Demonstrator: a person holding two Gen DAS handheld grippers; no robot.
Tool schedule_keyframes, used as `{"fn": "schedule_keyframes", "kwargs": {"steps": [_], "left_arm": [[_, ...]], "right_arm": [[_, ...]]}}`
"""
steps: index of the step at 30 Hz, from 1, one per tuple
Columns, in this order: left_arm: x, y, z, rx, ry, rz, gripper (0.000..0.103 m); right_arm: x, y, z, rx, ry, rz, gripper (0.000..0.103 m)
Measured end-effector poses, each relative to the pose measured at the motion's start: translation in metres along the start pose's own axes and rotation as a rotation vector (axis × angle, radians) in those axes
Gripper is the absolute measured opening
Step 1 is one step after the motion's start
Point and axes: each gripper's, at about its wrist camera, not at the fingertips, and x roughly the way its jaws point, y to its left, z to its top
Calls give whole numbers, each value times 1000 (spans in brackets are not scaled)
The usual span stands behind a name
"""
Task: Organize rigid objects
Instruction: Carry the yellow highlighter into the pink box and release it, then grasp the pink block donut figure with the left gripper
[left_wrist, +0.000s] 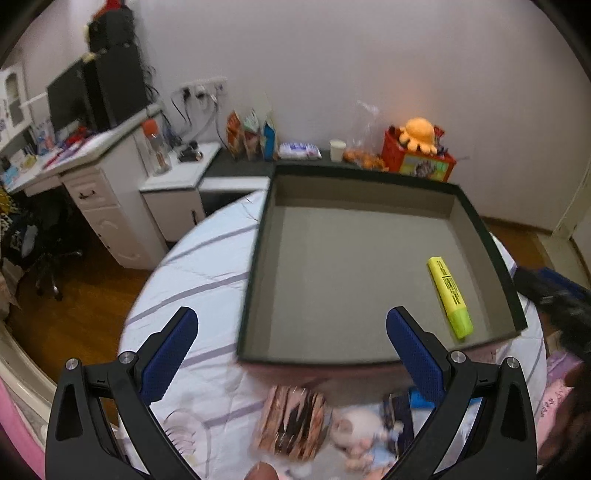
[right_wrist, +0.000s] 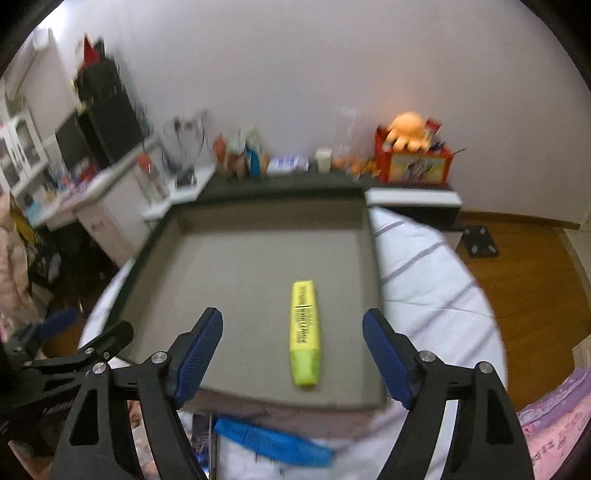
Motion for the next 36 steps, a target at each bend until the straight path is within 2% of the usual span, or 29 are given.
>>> {"fn": "schedule_keyframes", "kwargs": {"steps": [4,9,11,15,19,27,32,36], "left_arm": [[-27,0,-32,35,4,63,103],[-52,-4,-83,58,63,89,103],[-58,-2,-101,28,86,68,103],[-63,8,-122,-25,116,42,103],[-58,11,-126,14,137,73,103],[-61,-3,-146,102,160,-104,103],[-67,-18,-163,52,164,-161,103],[-57,-31,-168,13,210,-169,100]], "right_arm": [[-43,-16,-29,56,-46,43,85],[-48,-17,-61,64,10,128,87],[-47,-18,-72,75,29,156,87],[-54,-9,-95,46,57,158,87],[-65,-10,-113,77,57,138,87],[-85,4,-140,149,44,11,87],[-99,-2,-142,142,29,-37,87],[-105,-15,-143,147,18,-34,87]]}}
